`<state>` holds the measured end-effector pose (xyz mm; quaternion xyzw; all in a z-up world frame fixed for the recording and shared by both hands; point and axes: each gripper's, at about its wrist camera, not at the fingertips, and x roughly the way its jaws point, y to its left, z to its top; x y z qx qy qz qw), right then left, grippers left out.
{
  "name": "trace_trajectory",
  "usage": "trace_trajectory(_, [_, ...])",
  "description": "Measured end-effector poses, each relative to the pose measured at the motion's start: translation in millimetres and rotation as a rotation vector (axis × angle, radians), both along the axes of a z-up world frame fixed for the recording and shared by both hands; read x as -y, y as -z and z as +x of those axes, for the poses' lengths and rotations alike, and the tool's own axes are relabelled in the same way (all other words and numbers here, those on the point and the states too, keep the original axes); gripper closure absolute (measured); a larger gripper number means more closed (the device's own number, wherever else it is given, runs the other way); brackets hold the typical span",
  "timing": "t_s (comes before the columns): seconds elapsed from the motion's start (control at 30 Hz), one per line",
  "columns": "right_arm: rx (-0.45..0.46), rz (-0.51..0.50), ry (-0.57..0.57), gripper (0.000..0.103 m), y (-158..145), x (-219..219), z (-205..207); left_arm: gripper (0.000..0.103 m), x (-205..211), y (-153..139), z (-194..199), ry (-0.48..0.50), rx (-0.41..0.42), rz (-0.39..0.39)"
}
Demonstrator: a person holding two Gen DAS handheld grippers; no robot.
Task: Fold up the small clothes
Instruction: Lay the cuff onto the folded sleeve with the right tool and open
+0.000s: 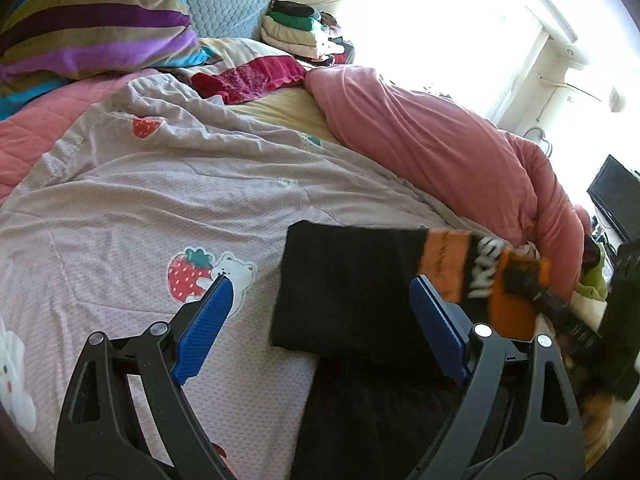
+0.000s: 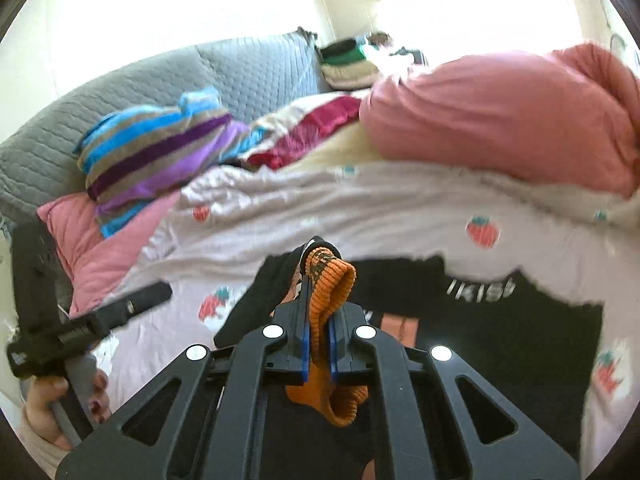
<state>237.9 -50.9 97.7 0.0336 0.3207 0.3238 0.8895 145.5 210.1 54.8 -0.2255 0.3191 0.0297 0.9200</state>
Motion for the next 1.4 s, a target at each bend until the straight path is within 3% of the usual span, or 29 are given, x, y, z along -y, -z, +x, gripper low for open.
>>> trace_trajectory(0.13, [0.072,-0.028,0.042,0.098,-18.1,21.9,4.4,0.020,-0.9,0.0,-0.3,-0.003,0.002,0.004])
trace_trajectory(0.33, [0.106,-0.079,0.155,0.098,-14.7,60.1,8.6,0.020,2.8,2.1,1.9,0.006,-0.007,0.005])
trace_trajectory(0.63, [0.011,-0.136,0.275,0.098,26.7,110.3,13.3,0.020,19.8,9.2,9.5,0.036,-0.026,0.028])
trace_trajectory(1.4, [-0.116,-0.185,0.309,0.098,84.8,136.8,28.4,0.024,93.6,44.9,61.4,0.190,-0.045,0.117])
